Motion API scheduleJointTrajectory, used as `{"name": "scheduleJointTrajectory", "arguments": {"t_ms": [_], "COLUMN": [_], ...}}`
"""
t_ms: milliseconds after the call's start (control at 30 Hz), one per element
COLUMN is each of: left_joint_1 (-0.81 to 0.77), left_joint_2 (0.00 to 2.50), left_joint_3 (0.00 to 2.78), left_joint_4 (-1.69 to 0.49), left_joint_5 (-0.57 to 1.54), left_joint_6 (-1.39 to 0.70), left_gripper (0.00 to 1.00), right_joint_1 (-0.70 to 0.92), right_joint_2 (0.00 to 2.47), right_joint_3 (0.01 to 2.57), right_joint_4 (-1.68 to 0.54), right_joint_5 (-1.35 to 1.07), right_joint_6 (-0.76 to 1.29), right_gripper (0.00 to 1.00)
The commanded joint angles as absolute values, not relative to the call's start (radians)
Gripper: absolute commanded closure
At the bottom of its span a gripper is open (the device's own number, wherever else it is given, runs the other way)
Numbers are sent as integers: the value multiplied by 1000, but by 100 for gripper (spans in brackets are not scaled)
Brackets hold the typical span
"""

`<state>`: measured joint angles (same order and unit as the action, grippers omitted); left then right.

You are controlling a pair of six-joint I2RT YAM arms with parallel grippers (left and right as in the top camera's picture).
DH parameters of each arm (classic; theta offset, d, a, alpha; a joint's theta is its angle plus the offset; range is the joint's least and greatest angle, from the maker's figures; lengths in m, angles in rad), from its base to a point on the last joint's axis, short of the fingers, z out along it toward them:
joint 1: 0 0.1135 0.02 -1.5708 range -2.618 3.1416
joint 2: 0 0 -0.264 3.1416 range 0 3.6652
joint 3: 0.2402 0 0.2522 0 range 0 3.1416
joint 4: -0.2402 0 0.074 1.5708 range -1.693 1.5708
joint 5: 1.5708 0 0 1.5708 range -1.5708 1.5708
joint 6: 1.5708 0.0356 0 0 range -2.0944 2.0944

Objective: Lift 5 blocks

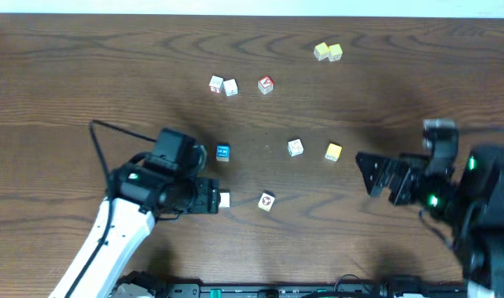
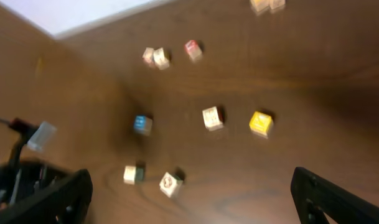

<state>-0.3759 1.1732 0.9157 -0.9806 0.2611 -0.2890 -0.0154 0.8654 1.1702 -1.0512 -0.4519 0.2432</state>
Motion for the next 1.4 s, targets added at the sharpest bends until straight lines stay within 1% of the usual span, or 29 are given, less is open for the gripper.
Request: {"name": "scheduleJointTrajectory", "arguments": {"t_ms": [0, 133, 267, 467, 600, 733, 867, 1033, 1100, 1133, 1367], "left_joint_1": [-448, -487, -490, -491, -491, -491, -491, -491, -491, -490, -487], "left_joint_2": [1225, 1318, 1412, 1535, 1600, 1649, 1673, 1673, 1673, 1673, 1673], "left_joint_3": [907, 906, 906, 906, 906, 906, 905, 905, 905, 905, 905], "left_joint_4": [-941, -894, -897, -817, -789, -786, -764, -741, -737, -735, -698], "left_joint_5": [84, 86, 121, 175, 176, 176, 206, 235, 222, 212, 57], "left_joint_6": [-393, -437, -436, -428, -423, -420, -411, -394, -394, -394, -403], "left_gripper": [23, 23, 23, 24, 35, 40, 49, 51, 58, 59, 61], "right_joint_1": [-32, -32, -32, -31, -31, -31, -31, -31, -31, -31, -31], "right_joint_2": [1003, 1097, 1153, 1182, 1182, 1182, 1182, 1182, 1182, 1182, 1182], "right_joint_3": [1298, 1326, 1326, 1326, 1326, 1326, 1326, 1326, 1326, 1326, 1326], "right_joint_4": [-1135, -1149, -1161, -1163, -1174, -1179, -1178, -1179, -1179, -1180, -1184], "right_joint_5": [-532, -689, -693, -688, -681, -666, -648, -644, -643, -642, -625], "right_joint_6": [144, 144, 136, 133, 112, 96, 96, 95, 96, 95, 95], "right_gripper": [1, 1, 1, 1, 1, 1, 1, 1, 1, 1, 1]}}
